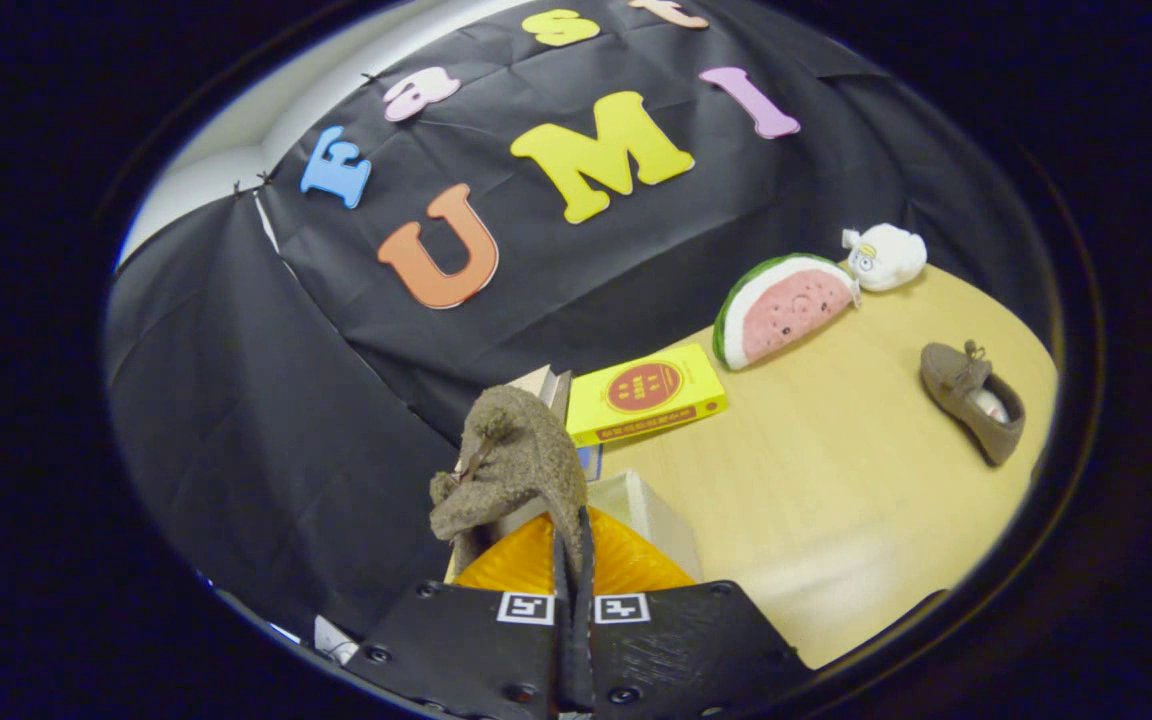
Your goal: Open the storage box then place both shoes into the box .Put the left shoe in first, then the right shoe, with the right side of both shoes facing outward in a uniform manner.
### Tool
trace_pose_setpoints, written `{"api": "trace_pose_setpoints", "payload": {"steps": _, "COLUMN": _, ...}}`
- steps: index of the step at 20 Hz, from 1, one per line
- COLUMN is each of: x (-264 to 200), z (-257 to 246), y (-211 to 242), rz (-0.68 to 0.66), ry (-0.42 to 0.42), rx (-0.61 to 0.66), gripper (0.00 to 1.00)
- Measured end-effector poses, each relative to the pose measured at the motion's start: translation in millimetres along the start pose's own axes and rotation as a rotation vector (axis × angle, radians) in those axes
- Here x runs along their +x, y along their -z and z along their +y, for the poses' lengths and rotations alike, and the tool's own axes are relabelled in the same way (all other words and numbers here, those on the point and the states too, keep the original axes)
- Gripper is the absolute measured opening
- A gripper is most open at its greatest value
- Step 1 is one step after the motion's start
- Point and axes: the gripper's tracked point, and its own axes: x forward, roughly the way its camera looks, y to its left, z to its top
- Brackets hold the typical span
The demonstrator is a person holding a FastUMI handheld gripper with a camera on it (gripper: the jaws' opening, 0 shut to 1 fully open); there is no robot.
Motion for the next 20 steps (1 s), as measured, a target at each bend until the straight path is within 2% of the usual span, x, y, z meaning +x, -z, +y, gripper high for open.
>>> {"api": "trace_pose_setpoints", "payload": {"steps": 4, "x": 23, "z": 17, "y": 55, "rz": 0.066, "ry": 0.029, "rx": 0.039, "gripper": 0.0}}
{"api": "trace_pose_setpoints", "payload": {"steps": 7, "x": 36, "z": 15, "y": 84, "rz": 0.058, "ry": 0.068, "rx": 0.104, "gripper": 0.0}}
{"api": "trace_pose_setpoints", "payload": {"steps": 12, "x": 51, "z": 15, "y": 114, "rz": 0.084, "ry": 0.112, "rx": 0.143, "gripper": 0.0}}
{"api": "trace_pose_setpoints", "payload": {"steps": 17, "x": 70, "z": 23, "y": 137, "rz": 0.154, "ry": 0.102, "rx": 0.125, "gripper": 0.01}}
{"api": "trace_pose_setpoints", "payload": {"steps": 19, "x": 77, "z": 37, "y": 149, "rz": 0.202, "ry": 0.046, "rx": 0.109, "gripper": 0.19}}
{"api": "trace_pose_setpoints", "payload": {"steps": 20, "x": 76, "z": 38, "y": 152, "rz": 0.218, "ry": 0.046, "rx": 0.096, "gripper": 0.28}}
